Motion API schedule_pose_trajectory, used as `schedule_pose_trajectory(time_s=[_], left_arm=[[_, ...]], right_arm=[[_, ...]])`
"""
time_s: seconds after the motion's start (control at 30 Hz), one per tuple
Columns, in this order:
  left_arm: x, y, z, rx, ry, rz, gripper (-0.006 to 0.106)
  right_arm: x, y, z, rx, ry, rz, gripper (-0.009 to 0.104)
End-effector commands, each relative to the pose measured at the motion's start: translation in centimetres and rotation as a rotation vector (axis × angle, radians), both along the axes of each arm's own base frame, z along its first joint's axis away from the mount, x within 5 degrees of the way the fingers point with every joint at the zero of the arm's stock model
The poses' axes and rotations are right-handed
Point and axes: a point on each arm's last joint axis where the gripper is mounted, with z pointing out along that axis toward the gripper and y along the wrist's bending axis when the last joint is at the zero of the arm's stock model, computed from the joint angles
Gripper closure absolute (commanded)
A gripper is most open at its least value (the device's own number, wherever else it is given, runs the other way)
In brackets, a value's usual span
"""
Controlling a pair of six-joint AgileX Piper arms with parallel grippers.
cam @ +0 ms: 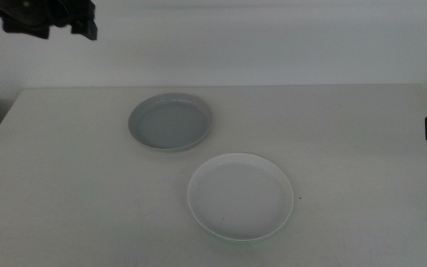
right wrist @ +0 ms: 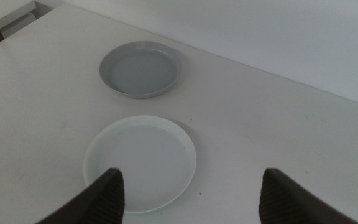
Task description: Stack the three bowls on top of each other.
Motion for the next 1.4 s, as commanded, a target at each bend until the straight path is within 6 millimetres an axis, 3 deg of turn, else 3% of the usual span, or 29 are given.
schedule_pose_trajectory(time_s=[0.0,0.47,0.7,1.1,1.2,1.37], left_arm=[[0.5,-0.3,2.0,-0.06,-0.13,0.02,-0.004],[6.4,-1.4,-8.5,-0.156,0.054,0.015,-0.004],[8.0,-2.5,-12.9,-0.161,0.109,0.015,0.002],[8.8,-3.9,-16.5,-0.171,0.166,0.015,0.042],[9.0,-3.9,-17.8,-0.179,0.191,0.031,0.059],[9.2,-3.9,-18.8,-0.193,0.212,0.056,0.098]], right_arm=[[0.2,-0.2,1.4,0.027,-0.094,-0.019,0.04],[0.2,-0.2,1.4,0.024,-0.095,-0.02,0.04],[0.2,-0.2,1.4,0.024,-0.095,-0.02,0.04],[0.2,-0.2,1.4,0.024,-0.095,-0.02,0.04],[0.2,-0.2,1.4,0.024,-0.095,-0.02,0.04],[0.2,-0.2,1.4,0.023,-0.095,-0.02,0.04]])
